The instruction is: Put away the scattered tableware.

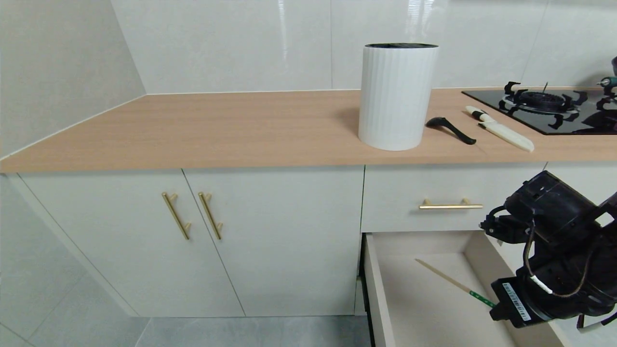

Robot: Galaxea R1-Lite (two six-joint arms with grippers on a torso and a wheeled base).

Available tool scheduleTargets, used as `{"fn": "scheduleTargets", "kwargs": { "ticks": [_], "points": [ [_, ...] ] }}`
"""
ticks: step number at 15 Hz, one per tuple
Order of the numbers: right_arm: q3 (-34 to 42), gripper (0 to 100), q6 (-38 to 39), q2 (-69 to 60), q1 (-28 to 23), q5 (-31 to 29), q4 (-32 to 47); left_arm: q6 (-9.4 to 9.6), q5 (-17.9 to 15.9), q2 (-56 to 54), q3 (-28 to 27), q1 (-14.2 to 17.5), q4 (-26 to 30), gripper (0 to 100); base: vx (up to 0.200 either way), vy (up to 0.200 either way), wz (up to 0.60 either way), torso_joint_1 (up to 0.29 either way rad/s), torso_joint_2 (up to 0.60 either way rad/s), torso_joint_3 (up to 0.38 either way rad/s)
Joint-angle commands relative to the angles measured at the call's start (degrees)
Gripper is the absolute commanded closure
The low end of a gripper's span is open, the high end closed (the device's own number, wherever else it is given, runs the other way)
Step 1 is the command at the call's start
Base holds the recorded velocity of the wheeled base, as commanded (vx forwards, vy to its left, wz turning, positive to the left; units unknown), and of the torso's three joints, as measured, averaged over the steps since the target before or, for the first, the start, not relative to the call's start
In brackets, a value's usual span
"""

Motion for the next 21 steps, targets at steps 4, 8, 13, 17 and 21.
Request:
{"fn": "scheduleTargets", "kwargs": {
  "ticks": [4,8,13,17,21],
  "points": [
    [0.9,100,0.0,0.1,0.0,-1.3,-1.3,-0.02,0.0,0.0,0.0,0.0,-0.1,0,0.000,0.000,0.00,-0.166,0.46,0.283],
    [2.1,100,-0.1,0.1,0.0,-1.3,-3.6,-0.02,0.0,0.0,0.0,0.0,-0.1,0,0.000,0.000,0.00,-0.096,0.31,0.195],
    [6.4,100,-0.4,4.8,-0.3,-1.3,-13.8,-0.02,0.0,0.1,0.0,0.0,-0.1,0,0.000,0.000,0.00,-0.005,0.01,0.010],
    [9.1,100,0.1,16.7,-1.7,-1.6,-28.4,-0.02,0.0,0.0,0.0,0.0,-0.1,0,0.000,0.000,0.00,0.000,0.00,0.000],
    [11.4,100,1.2,27.1,-1.6,-3.6,-40.3,-0.02,0.0,0.1,0.0,0.0,-0.1,0,0.000,0.000,0.00,0.000,0.00,0.000]
  ]
}}
